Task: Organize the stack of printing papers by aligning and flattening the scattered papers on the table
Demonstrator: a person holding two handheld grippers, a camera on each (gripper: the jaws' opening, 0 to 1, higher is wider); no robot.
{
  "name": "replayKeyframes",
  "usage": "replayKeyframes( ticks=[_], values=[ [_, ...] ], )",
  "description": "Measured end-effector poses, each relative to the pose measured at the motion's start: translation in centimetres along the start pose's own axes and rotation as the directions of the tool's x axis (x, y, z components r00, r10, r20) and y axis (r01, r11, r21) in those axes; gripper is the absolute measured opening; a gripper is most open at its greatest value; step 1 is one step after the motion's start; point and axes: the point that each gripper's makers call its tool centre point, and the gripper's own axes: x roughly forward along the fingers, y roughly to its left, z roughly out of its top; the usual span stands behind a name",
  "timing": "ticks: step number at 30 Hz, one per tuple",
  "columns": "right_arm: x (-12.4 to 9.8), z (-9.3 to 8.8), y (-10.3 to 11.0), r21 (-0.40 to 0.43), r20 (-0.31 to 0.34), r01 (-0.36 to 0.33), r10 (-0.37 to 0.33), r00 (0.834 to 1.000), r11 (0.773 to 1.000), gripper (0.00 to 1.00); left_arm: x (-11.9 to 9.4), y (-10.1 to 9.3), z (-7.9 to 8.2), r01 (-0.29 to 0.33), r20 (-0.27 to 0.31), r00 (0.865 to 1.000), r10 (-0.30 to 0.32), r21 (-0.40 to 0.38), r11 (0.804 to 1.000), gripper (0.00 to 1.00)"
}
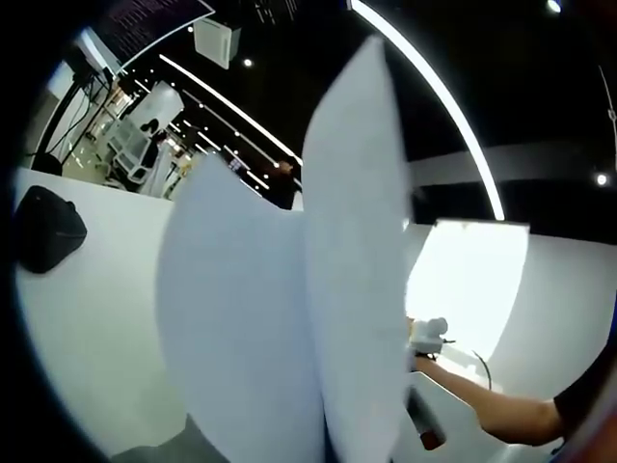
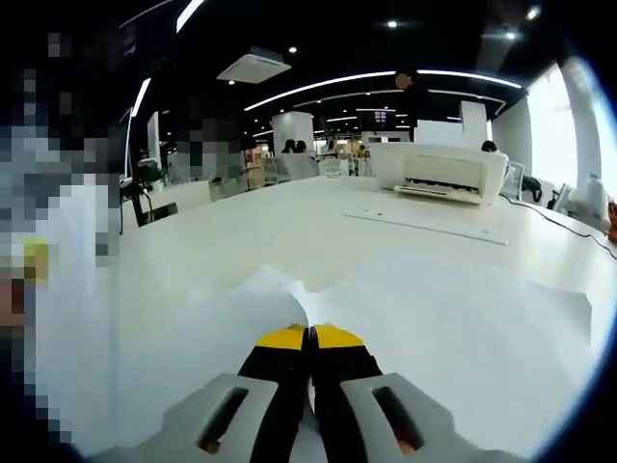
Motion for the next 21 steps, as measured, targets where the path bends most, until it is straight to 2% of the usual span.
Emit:
replayKeyframes(
  ticks=[18,21],
  values=[
    [0.15,0.20,-0.44,0.018,0.005,-0.003,0.003,1.000,1.000,0.00,0.07,0.10,-0.02,-0.005,0.003,1.000,0.005,-0.001,1.000,0.06],
    [-0.10,0.52,-0.67,0.014,0.024,0.006,-0.006,1.000,1.000,0.00,0.09,0.18,0.00,-0.005,0.003,1.000,0.005,-0.002,1.000,0.06]
  ],
)
